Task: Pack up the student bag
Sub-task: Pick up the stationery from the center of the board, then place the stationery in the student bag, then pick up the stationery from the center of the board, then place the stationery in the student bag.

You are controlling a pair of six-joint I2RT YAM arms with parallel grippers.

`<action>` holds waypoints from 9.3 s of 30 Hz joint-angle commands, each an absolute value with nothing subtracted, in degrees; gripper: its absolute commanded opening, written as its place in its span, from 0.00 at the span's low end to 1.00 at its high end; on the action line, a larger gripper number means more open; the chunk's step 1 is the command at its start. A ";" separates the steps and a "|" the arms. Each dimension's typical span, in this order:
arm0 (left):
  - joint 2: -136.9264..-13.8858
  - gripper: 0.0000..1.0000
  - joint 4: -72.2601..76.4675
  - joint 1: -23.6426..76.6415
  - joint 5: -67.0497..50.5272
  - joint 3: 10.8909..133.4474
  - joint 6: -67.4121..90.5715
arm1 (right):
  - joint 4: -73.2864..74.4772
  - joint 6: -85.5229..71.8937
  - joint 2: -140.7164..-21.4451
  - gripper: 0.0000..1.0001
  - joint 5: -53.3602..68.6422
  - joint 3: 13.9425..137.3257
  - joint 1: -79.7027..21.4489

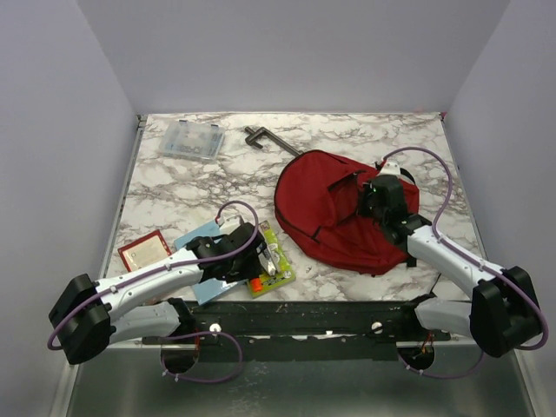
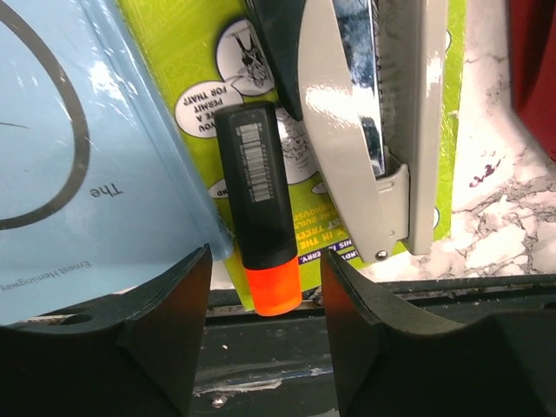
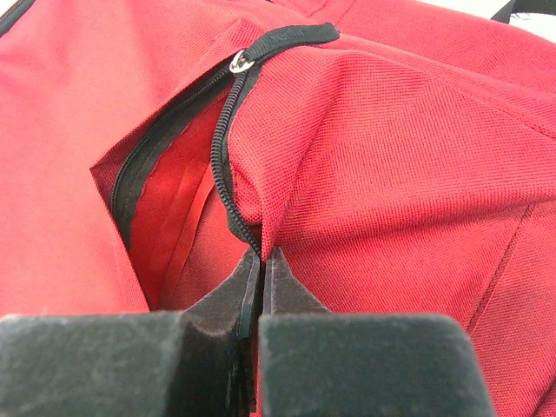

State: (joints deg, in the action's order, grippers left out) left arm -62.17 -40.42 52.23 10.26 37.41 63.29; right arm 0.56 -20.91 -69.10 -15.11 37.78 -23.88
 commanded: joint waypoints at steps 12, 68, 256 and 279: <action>-66.13 0.57 -40.99 55.82 7.30 38.61 73.02 | -0.92 -20.66 -70.71 0.01 -10.85 38.47 -23.86; -104.64 0.15 -30.98 50.51 -14.99 90.20 26.58 | -3.82 -18.39 -63.07 0.01 -5.94 36.87 -23.70; -61.80 0.00 -11.89 52.95 14.90 53.58 9.27 | -11.90 -20.22 -55.73 0.01 -0.35 29.20 -23.71; -94.83 0.00 4.21 52.51 -6.52 69.79 -24.64 | -9.72 -20.61 -54.64 0.01 4.84 32.44 -23.73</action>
State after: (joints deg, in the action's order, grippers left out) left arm -89.67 -1.65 52.58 -3.01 62.17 -18.46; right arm -6.81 -19.99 -54.68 0.99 29.74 -23.55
